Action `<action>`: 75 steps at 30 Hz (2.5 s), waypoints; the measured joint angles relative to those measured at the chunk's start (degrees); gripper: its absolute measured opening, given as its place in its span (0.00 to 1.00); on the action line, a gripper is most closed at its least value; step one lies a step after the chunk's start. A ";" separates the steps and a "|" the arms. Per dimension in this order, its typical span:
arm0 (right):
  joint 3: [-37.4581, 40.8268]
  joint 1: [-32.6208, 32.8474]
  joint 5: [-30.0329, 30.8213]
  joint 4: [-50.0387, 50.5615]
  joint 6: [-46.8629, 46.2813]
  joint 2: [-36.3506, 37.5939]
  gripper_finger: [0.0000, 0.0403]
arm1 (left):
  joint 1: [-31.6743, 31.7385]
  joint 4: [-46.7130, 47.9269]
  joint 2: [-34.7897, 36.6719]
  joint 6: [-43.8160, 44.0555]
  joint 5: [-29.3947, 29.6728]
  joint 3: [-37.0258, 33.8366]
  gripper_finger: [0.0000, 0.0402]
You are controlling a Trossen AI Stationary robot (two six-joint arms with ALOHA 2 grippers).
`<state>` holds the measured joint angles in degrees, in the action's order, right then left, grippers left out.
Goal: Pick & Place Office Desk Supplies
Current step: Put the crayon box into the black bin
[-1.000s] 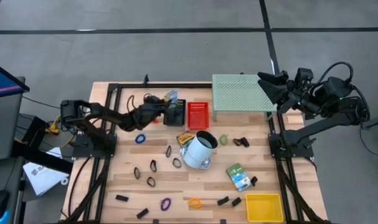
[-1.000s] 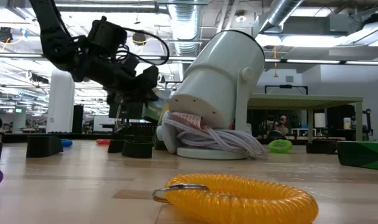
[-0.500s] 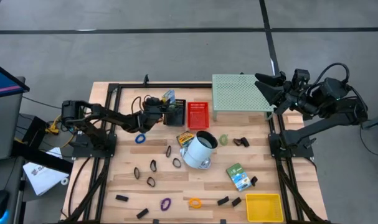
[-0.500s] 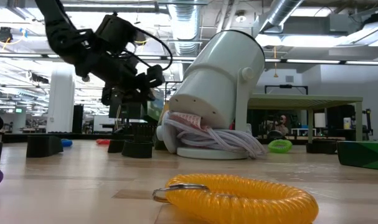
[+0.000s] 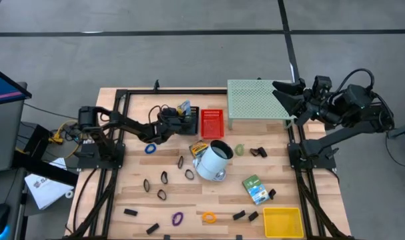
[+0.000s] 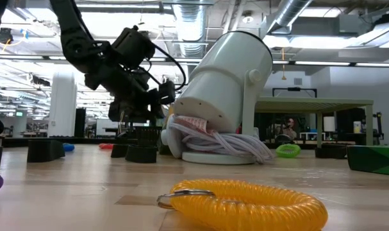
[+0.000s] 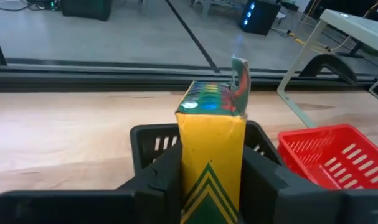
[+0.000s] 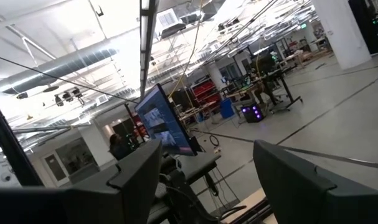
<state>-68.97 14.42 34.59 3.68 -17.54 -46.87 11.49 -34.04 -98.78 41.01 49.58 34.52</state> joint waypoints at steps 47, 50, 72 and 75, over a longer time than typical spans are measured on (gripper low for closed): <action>0.00 0.22 -0.09 -1.11 -0.02 0.11 0.62 | 11.74 37.57 21.87 -23.44 -38.76 16.41 0.34; 0.00 0.34 -0.20 -1.13 -0.02 0.15 0.62 | 17.25 48.40 22.80 -23.05 -48.15 23.60 0.39; 0.00 0.99 -1.56 -0.71 0.18 1.51 0.62 | 11.32 82.56 3.24 -24.09 -42.45 43.32 0.58; 0.00 1.00 -1.57 -0.83 0.20 1.98 0.62 | 11.34 82.14 1.18 -23.64 -41.29 43.96 0.58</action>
<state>-68.97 15.42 33.01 2.85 -17.34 -44.89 22.83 48.10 -97.61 17.38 8.29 78.48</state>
